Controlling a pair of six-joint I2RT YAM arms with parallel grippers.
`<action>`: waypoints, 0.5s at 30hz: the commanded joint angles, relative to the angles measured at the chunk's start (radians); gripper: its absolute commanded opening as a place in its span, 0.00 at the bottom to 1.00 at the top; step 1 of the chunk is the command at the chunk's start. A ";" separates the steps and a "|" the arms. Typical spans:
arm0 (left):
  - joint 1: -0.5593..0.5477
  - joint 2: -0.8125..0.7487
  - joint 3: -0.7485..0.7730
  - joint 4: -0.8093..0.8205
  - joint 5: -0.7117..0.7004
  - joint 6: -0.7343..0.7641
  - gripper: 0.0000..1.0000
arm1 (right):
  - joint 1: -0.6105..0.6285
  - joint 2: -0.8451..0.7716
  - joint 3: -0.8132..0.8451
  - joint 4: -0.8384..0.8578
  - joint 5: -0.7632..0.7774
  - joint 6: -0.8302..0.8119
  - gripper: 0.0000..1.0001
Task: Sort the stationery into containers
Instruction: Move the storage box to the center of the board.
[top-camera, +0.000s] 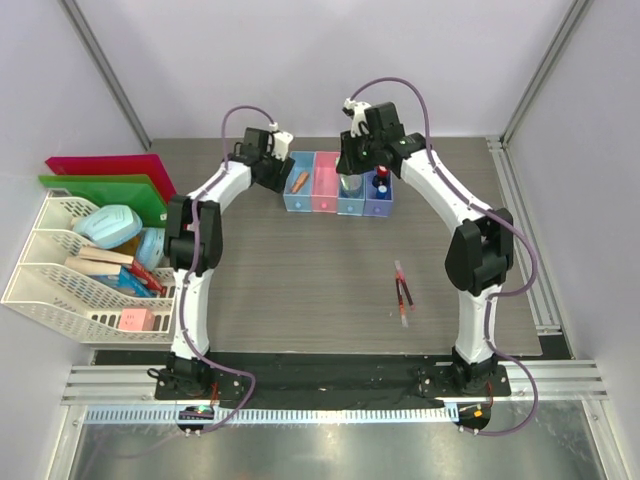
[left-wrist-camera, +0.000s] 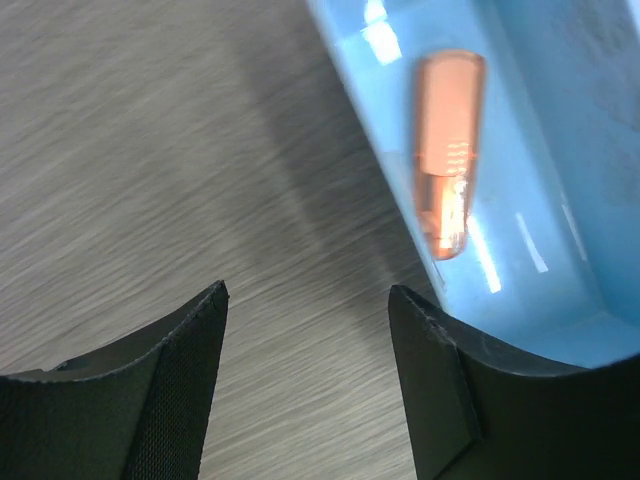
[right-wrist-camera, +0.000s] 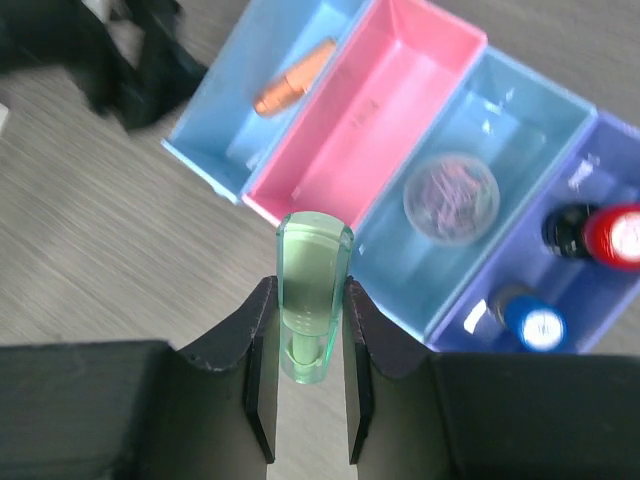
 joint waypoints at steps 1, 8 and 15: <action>-0.047 0.026 0.056 0.004 -0.011 0.049 0.66 | 0.009 0.057 0.126 0.030 -0.041 -0.005 0.01; -0.074 0.024 0.059 0.000 0.014 0.027 0.66 | 0.017 0.178 0.255 0.049 -0.044 -0.017 0.01; -0.125 0.012 0.048 0.005 0.037 0.009 0.65 | 0.017 0.271 0.324 0.084 -0.044 -0.013 0.01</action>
